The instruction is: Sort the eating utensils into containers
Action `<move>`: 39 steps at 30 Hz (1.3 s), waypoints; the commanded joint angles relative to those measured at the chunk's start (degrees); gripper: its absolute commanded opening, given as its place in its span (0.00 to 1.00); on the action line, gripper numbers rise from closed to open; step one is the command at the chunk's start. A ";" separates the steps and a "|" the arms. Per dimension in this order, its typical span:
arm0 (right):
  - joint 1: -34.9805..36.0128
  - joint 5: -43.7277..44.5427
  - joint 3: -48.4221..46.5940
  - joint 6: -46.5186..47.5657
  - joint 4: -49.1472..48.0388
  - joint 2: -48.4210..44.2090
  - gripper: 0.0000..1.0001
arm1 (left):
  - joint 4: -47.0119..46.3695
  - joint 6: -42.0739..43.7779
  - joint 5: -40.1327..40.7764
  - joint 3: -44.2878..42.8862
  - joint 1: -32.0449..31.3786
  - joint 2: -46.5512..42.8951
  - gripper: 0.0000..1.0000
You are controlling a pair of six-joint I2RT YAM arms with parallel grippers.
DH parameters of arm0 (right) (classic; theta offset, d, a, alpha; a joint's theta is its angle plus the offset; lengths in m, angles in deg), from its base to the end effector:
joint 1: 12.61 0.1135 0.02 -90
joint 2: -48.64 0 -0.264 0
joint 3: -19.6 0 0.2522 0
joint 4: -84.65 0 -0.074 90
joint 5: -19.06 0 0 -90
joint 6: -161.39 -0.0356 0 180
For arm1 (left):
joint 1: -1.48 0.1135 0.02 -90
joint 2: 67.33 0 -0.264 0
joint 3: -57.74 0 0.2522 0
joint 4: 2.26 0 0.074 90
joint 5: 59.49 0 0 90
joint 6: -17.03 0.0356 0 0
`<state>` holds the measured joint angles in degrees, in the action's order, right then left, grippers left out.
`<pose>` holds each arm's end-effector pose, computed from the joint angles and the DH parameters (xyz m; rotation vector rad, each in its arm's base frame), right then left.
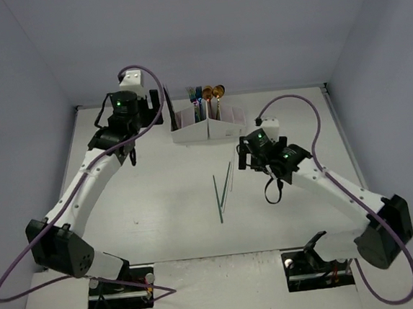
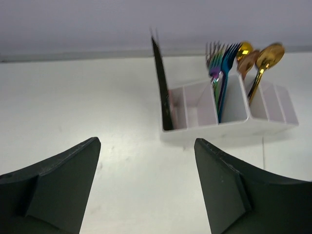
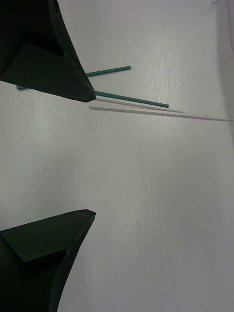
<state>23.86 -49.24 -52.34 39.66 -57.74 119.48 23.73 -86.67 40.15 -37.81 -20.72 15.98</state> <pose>0.2262 0.1508 0.3040 0.1191 2.1654 0.2673 0.3186 -0.1236 0.4032 0.0147 1.8170 -0.2931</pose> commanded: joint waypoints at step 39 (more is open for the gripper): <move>-5.62 0.12 -23.66 -6.14 -13.03 48.67 0.04 | 10.70 -0.54 -3.83 22.38 7.70 -19.07 0.76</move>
<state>18.81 -50.45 -75.66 35.11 -71.22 167.84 37.00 -86.90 36.34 -13.95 -13.39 -1.03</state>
